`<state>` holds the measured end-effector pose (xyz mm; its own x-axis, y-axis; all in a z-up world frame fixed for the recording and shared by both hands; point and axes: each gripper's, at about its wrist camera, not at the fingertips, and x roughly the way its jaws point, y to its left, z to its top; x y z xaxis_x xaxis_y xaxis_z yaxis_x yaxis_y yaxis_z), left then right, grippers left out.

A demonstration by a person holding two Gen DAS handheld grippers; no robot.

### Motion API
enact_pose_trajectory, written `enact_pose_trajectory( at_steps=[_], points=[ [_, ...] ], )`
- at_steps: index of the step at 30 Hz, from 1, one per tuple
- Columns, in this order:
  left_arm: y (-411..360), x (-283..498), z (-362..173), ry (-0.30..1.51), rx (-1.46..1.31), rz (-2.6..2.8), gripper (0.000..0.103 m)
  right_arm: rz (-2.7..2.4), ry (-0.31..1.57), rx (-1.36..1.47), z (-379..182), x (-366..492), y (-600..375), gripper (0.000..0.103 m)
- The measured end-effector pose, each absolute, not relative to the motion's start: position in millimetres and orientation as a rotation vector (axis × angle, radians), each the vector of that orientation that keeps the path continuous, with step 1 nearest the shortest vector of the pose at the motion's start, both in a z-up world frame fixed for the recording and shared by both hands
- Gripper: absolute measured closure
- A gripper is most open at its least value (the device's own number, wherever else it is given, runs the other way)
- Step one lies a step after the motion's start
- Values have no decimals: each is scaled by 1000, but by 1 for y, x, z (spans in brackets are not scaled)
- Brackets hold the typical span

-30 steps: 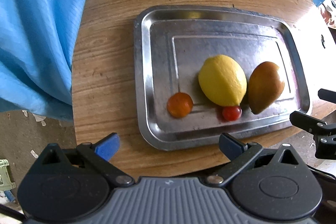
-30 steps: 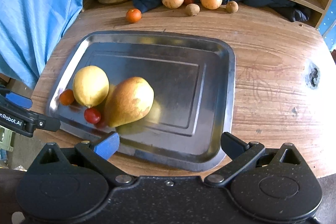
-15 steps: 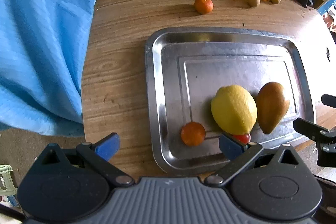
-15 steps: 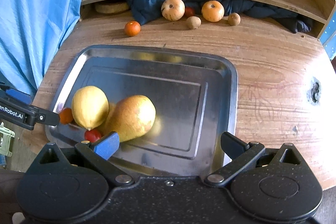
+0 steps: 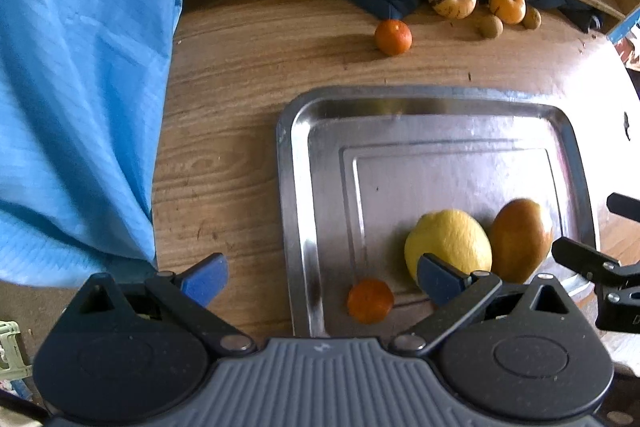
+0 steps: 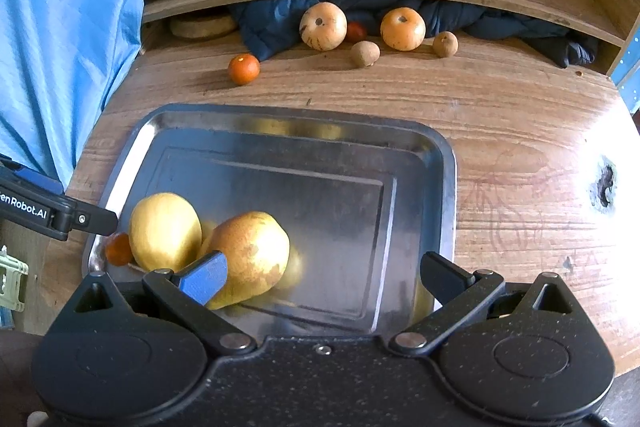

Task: Organize fruits
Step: 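Withdraw both tools from the tray and reach toward the fruits under the shelf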

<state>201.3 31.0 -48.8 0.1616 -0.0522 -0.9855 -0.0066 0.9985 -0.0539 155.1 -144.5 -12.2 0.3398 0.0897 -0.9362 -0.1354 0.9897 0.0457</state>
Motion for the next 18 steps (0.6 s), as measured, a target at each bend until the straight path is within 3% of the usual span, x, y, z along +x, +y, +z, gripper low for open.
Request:
enact_pose_trajectory(
  at_steps=[18],
  points=[
    [15, 251, -54, 1361, -46, -76, 1, 64, 1115, 35, -5, 177, -160, 1]
  ],
)
